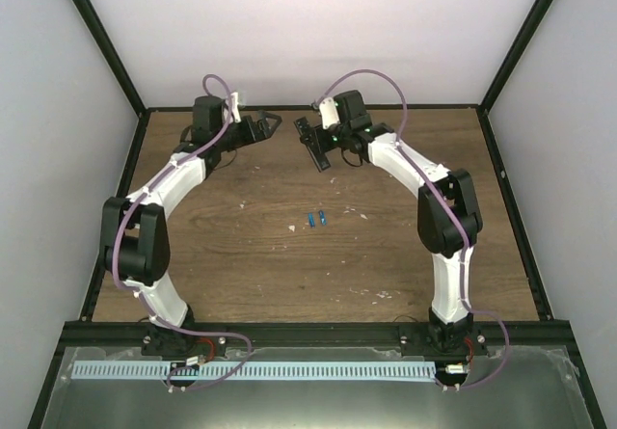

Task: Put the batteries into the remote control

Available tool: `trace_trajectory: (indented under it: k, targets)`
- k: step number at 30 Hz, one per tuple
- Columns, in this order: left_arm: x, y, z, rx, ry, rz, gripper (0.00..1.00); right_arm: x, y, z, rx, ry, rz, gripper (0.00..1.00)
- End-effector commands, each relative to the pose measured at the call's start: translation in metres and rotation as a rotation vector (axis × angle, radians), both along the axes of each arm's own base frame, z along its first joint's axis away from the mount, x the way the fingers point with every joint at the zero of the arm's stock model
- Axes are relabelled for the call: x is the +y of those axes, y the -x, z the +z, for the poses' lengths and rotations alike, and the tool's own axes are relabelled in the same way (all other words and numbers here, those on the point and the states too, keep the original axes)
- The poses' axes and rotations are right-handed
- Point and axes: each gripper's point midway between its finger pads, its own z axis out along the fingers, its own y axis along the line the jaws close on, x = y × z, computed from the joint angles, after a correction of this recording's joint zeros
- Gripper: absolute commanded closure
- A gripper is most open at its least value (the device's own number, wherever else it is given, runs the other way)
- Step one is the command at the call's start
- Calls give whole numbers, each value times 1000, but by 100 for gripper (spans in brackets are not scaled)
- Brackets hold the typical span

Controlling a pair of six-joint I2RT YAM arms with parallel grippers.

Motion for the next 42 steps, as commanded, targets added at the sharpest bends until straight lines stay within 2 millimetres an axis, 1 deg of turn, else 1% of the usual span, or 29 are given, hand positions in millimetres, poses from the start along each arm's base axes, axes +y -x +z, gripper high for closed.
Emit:
trace_trajectory:
  k: [1, 6, 12, 16, 19, 21, 25, 30, 35, 39, 42]
  targets:
    - [-26, 7, 13, -26, 55, -55, 2, 22, -5, 31, -64, -64, 44, 68]
    - [-37, 9, 10, -17, 68, -72, 3, 30, -3, 42, -82, -87, 69, 67]
    - [-35, 7, 6, -13, 48, -62, 5, 40, 2, 52, -96, -101, 99, 66]
    - [-38, 6, 6, -14, 51, -70, 6, 49, 10, 59, -107, -116, 131, 66]
    - [-38, 4, 4, -13, 51, -72, 9, 56, 15, 60, -111, -119, 151, 66]
    - [-38, 4, 3, -12, 50, -72, 12, 59, 18, 63, -117, -121, 159, 66]
    - [-36, 3, 1, -13, 36, -64, 22, 62, 22, 68, -129, -120, 167, 65]
    - [-36, 2, -1, -19, 27, -67, 38, 65, 26, 67, -137, -103, 169, 65]
    - [-35, 2, -5, -18, 17, -63, 49, 70, 29, 68, -156, -83, 174, 65]
    - [-34, 1, -8, -16, 4, -59, 55, 72, 32, 67, -174, -58, 176, 64]
    - [-34, 1, -10, -15, -3, -59, 63, 73, 32, 66, -183, -46, 172, 64]
